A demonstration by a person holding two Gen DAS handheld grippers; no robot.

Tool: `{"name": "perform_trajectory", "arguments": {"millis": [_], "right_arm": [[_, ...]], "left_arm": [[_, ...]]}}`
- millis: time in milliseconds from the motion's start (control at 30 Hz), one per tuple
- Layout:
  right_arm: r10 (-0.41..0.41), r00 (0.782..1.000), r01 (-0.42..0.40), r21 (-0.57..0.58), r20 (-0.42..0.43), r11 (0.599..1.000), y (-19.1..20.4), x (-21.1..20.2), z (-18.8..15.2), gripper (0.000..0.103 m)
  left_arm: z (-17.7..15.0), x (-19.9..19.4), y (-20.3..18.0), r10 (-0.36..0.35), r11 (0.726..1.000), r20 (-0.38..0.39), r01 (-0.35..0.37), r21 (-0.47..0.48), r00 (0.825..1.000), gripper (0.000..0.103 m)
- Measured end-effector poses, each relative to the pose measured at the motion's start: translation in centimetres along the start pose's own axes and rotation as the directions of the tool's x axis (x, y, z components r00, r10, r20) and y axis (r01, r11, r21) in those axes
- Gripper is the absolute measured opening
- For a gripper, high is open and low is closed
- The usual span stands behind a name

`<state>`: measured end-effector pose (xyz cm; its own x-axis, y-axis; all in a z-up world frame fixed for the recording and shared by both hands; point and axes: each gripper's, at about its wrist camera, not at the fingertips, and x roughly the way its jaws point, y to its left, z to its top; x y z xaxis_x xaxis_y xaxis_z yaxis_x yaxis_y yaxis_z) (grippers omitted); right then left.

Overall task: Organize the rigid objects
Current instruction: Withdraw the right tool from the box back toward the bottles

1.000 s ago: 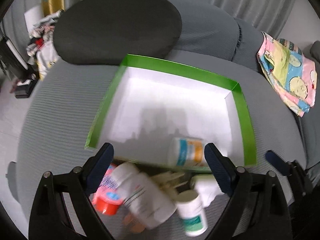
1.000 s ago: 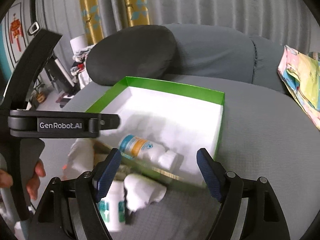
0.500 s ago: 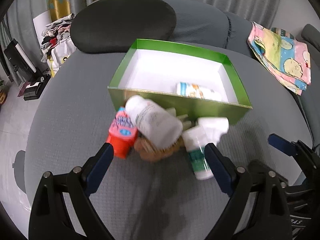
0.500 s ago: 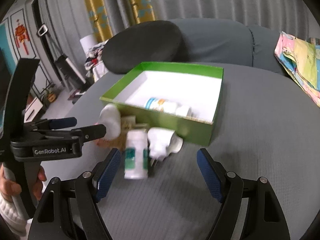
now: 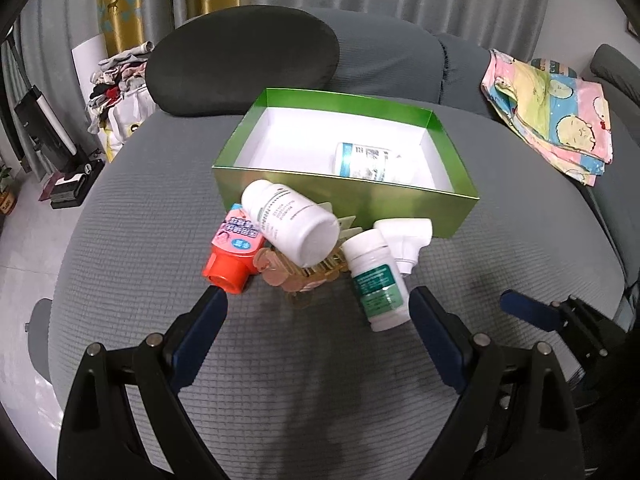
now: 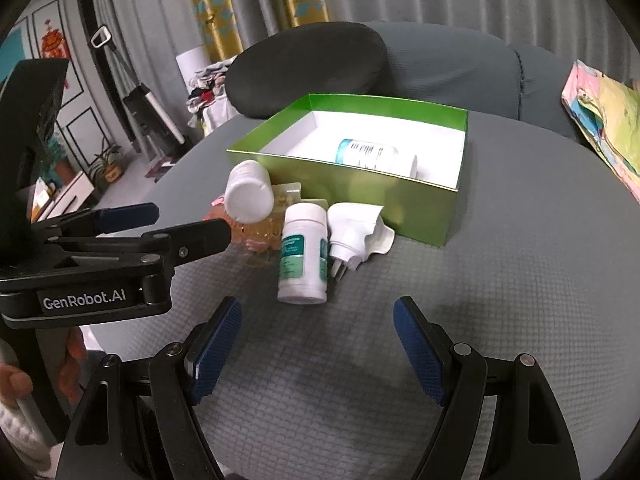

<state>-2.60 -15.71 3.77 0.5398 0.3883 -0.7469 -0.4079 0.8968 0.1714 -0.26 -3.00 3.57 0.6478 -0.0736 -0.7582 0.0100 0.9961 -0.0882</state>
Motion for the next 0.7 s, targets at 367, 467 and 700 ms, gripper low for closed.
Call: {"name": "perform_trajectory", "arguments": {"millis": [367,467,700], "right_arm": [[0.019,1.000,-0.019,0.011,-0.023,1.000,0.1,1.4,-0.6,0.080],[0.024,0.999,-0.024,0.009,-0.031,1.000,0.1,1.8,-0.7,0.080],[0.037,0.999,-0.037,0.009,-0.036,0.999,0.1,2.5,-0.7,0.080]], "left_arm": [[-0.1,0.9,-0.9,-0.059,0.998,-0.018,0.058,-0.005,0.998,0.092],[-0.1,1.3,-1.1,-0.058,0.998,-0.027,0.058,-0.002,0.998,0.092],[-0.1,2.2,-1.2,-0.065,0.998,-0.047,0.065,0.003,0.997,0.092]]}}
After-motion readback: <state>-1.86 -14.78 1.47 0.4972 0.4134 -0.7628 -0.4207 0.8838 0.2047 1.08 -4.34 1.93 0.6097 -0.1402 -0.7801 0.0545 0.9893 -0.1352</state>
